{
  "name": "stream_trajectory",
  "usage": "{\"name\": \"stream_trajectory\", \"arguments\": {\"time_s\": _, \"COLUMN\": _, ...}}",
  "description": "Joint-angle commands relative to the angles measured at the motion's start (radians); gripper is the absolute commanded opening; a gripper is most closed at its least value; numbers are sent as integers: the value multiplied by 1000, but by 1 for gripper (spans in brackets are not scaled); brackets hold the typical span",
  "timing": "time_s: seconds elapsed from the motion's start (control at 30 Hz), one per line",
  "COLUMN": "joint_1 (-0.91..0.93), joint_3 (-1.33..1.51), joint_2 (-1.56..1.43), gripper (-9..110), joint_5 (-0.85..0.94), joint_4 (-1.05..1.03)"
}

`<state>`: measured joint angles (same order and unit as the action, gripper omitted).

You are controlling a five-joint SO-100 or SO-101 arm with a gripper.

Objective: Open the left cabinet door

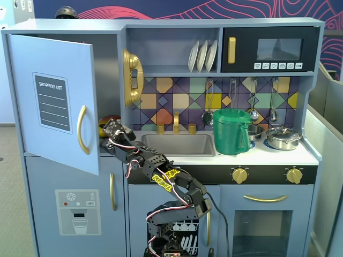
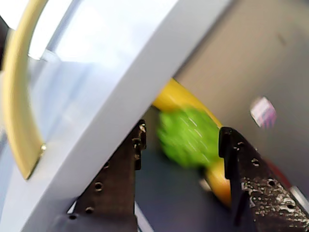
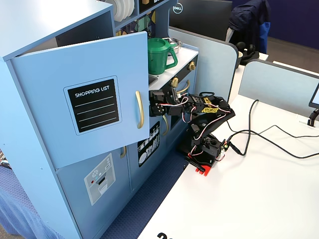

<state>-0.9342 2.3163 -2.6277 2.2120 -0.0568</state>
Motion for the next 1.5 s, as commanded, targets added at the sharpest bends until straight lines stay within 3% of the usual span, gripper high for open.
{"name": "stream_trajectory", "arguments": {"time_s": 0.0, "joint_1": -71, "joint_3": -5, "joint_2": -6, "gripper": 12, "joint_5": 35, "joint_4": 67}}
{"name": "stream_trajectory", "arguments": {"time_s": 0.4, "joint_1": -290, "joint_3": -26, "joint_2": 152, "gripper": 12, "joint_5": 120, "joint_4": 229}}
{"name": "stream_trajectory", "arguments": {"time_s": 0.57, "joint_1": -262, "joint_3": -34, "joint_2": 156, "gripper": 12, "joint_5": 110, "joint_4": 230}}
{"name": "stream_trajectory", "arguments": {"time_s": 0.83, "joint_1": 160, "joint_3": 6, "joint_2": -28, "gripper": 11, "joint_5": -104, "joint_4": -25}}
{"name": "stream_trajectory", "arguments": {"time_s": 1.2, "joint_1": 719, "joint_3": 126, "joint_2": -201, "gripper": 11, "joint_5": -465, "joint_4": -719}}
{"name": "stream_trajectory", "arguments": {"time_s": 1.47, "joint_1": 897, "joint_3": 357, "joint_2": -267, "gripper": 11, "joint_5": -577, "joint_4": -1012}}
